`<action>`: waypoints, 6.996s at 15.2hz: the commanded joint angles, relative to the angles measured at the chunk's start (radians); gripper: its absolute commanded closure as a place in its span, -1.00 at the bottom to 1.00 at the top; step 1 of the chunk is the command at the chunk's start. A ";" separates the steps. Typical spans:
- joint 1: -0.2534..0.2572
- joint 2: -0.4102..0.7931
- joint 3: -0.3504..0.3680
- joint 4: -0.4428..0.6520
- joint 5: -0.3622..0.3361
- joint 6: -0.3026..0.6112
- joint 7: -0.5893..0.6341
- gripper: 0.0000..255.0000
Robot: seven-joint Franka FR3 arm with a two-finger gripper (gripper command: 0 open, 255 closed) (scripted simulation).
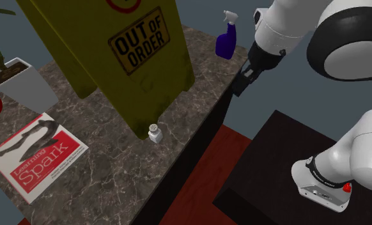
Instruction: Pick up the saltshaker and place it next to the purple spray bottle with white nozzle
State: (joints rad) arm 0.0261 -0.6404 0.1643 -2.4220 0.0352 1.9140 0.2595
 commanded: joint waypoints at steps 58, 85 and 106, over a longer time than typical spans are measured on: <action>0.043 0.897 0.295 0.351 -0.547 0.643 0.691 1.00; 0.002 0.721 0.356 0.510 -0.316 0.354 0.490 1.00; 0.005 0.694 0.364 0.761 -0.262 0.087 0.419 1.00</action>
State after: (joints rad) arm 0.0315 0.0537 0.5288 -1.6736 -0.2278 2.0132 0.6811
